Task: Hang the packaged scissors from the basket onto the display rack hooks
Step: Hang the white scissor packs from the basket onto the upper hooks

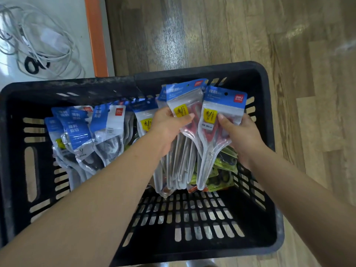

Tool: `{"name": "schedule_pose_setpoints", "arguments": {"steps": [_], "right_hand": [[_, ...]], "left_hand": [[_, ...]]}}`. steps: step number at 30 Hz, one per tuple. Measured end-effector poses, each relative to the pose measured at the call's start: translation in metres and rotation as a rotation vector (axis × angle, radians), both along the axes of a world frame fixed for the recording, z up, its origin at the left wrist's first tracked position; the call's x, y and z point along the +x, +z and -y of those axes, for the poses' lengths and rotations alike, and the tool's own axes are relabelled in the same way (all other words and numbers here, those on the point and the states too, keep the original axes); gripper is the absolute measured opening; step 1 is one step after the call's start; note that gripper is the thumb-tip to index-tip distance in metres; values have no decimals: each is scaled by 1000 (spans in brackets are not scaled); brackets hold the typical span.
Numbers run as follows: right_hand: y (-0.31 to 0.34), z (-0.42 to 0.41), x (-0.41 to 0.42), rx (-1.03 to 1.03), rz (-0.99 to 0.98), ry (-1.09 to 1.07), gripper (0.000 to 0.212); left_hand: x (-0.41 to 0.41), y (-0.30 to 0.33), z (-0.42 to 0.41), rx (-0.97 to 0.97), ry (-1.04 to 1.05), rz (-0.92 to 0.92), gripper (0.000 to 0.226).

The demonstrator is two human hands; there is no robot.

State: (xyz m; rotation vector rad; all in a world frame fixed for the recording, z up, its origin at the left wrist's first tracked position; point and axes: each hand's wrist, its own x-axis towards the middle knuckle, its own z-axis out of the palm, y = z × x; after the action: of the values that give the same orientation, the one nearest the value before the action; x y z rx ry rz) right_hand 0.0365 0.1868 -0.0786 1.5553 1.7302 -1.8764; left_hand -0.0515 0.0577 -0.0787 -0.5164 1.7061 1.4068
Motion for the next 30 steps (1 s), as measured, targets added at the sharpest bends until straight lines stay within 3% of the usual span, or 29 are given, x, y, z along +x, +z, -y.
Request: {"name": "schedule_pose_setpoints", "arguments": {"steps": [8,16,22,28,30], "right_hand": [[19,1,-1,-30,-42,43,32],[125,24,-26,-1,-166,82,31],[261,45,-59,-52,-326,205,24],[448,81,-106,-52,-590,447,26],[517,101,-116,-32,-693,552,17]], "left_hand": [[3,15,12,67,141,36,9],[-12,102,51,44,162,-50,4],[-37,240,88,59,280,-188,6],[-45,430,152,50,442,-473,8],[-33,495,176,4,489,-568,12]]}}
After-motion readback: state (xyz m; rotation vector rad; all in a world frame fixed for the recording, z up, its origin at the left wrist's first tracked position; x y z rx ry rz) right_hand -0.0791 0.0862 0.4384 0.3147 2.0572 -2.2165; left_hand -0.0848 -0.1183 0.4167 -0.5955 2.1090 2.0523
